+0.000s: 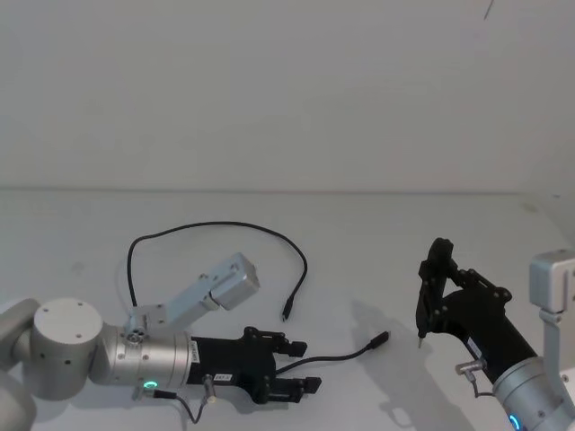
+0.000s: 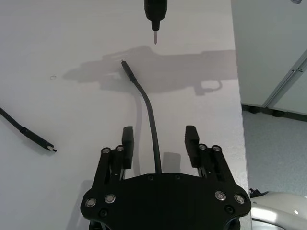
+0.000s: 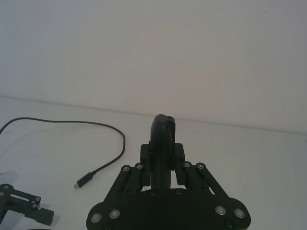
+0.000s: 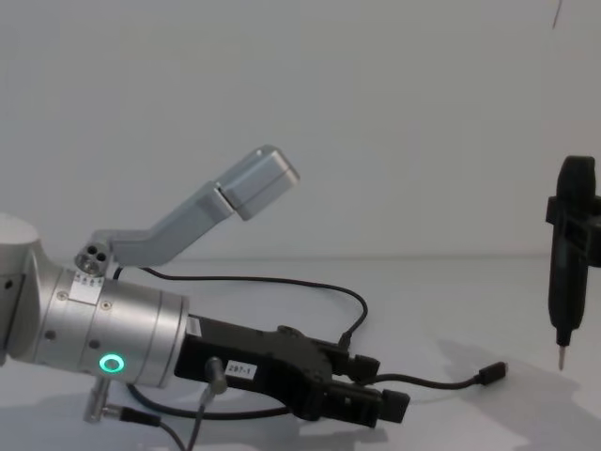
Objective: Pick up the data cable with the one hand.
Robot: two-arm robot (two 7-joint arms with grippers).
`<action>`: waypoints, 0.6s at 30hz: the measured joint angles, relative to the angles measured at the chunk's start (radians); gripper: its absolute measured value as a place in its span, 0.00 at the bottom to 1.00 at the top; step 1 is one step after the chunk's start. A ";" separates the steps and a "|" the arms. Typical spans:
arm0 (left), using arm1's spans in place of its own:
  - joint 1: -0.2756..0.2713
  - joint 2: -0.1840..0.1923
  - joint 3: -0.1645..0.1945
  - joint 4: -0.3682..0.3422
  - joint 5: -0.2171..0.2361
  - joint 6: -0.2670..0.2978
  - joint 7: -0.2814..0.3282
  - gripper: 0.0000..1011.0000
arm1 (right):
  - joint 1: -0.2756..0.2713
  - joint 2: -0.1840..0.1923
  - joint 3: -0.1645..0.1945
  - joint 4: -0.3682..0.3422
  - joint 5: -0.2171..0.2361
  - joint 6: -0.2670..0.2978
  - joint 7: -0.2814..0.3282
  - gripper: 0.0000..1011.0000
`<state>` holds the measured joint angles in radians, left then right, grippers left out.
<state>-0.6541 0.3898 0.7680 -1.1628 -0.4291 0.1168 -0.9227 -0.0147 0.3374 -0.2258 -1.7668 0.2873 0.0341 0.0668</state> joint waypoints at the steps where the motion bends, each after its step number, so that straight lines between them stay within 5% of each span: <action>1: -0.001 -0.001 0.001 0.002 0.001 0.000 0.000 0.66 | 0.000 0.000 0.000 0.000 0.000 0.000 0.000 0.28; 18: -0.003 -0.002 0.015 -0.003 0.001 -0.004 0.043 0.07 | 0.000 0.000 0.000 0.000 0.000 0.000 0.000 0.28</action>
<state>-0.6572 0.3875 0.7835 -1.1659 -0.4276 0.1132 -0.8792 -0.0147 0.3374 -0.2258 -1.7668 0.2873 0.0341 0.0668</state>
